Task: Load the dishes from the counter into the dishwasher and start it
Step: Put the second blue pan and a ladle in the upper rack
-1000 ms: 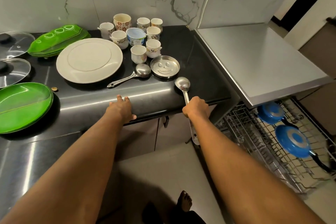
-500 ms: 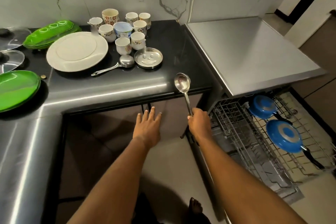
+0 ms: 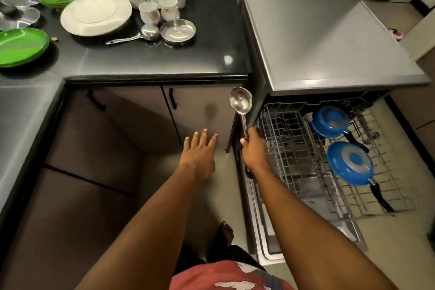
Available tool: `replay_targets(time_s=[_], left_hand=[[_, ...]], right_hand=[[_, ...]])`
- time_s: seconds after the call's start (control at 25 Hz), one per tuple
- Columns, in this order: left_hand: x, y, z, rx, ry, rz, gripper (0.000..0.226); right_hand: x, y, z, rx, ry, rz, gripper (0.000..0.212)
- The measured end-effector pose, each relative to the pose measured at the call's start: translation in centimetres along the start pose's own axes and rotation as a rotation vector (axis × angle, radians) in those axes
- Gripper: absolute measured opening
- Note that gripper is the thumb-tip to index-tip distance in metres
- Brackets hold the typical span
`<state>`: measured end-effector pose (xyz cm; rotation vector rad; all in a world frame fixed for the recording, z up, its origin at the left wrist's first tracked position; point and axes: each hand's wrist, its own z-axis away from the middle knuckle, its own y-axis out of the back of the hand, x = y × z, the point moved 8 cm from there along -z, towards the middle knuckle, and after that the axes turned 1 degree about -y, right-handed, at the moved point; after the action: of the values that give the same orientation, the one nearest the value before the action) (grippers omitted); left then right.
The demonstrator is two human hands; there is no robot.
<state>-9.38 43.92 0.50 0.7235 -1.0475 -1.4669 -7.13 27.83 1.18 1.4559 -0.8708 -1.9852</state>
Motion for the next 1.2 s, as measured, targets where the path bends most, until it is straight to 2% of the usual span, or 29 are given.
replay_targets(time_s=[0.28, 0.48, 0.68, 0.76, 0.92, 1.2], left_hand=[[4.6, -1.9, 5.9, 0.009, 0.005, -0.025, 0.077], [7.4, -4.6, 10.6, 0.020, 0.020, 0.002, 0.078], [12.4, -8.0, 14.4, -0.030, 0.018, 0.018, 0.080], [15.4, -8.9, 15.3, -0.044, 0.000, 0.030, 0.080], [21.9, -10.2, 15.5, -0.087, -0.036, 0.019, 0.081], [36.1, -11.9, 10.9, -0.133, -0.042, 0.067, 0.079]], right_hand=[[3.1, 1.6, 5.8, 0.032, 0.028, -0.061, 0.027], [6.5, 2.5, 11.7, 0.049, 0.045, 0.003, 0.017], [12.2, 6.0, 16.5, 0.082, -0.152, 0.151, 0.020], [14.8, 8.2, 17.8, 0.064, -0.188, 0.168, 0.023], [19.4, 12.1, 18.6, 0.046, -0.135, 0.193, 0.025], [29.8, 20.4, 16.8, -0.024, -0.047, 0.133, 0.024]])
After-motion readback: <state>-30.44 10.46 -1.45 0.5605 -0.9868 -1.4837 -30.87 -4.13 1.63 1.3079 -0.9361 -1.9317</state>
